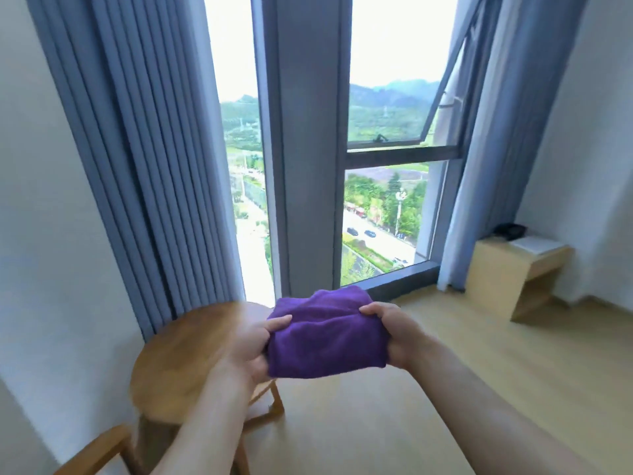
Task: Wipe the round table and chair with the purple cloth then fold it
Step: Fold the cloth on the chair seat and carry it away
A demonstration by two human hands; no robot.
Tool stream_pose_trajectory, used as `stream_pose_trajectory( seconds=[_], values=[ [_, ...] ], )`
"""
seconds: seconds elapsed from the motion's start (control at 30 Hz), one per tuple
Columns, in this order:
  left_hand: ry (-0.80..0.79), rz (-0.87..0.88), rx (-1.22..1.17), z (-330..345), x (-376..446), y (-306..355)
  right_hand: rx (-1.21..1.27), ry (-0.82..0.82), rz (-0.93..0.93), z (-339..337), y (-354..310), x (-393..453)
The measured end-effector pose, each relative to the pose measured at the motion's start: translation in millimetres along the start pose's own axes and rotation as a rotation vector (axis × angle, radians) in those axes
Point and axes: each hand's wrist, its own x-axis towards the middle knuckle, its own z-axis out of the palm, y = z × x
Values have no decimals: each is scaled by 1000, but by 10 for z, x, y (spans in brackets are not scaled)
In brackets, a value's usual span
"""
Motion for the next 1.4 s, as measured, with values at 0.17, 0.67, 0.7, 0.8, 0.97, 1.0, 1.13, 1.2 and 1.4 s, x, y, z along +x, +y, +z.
stream_pose_trajectory(
  seconds=[0.17,0.67,0.7,0.8,0.97,1.0,1.13,1.2,1.4],
  values=[
    [-209,-125,119,1370,312,-384,152,127,-32,-1399,-198,-414],
    [-444,-252,382,5346,613,-1946,300,492,-120,-5295,-850,-1473],
    [-458,-266,385,5492,668,-1998,318,495,-123,-5435,-884,-1455],
    [-478,-304,395,5892,971,-2096,349,499,-125,-5826,-1009,-1289],
    [-443,-308,432,6547,1750,-2211,380,558,-104,-6495,-1236,-724],
    [-441,-312,435,6691,1947,-2231,383,571,-110,-6650,-1294,-575],
    [-439,-313,434,7347,2783,-2229,378,617,-130,-7271,-1696,77],
    [-444,-317,458,7728,3207,-2133,383,626,-140,-7547,-1990,385],
    [-501,-268,488,9011,4280,-1840,394,633,-214,-8463,-2935,1098]
  ],
)
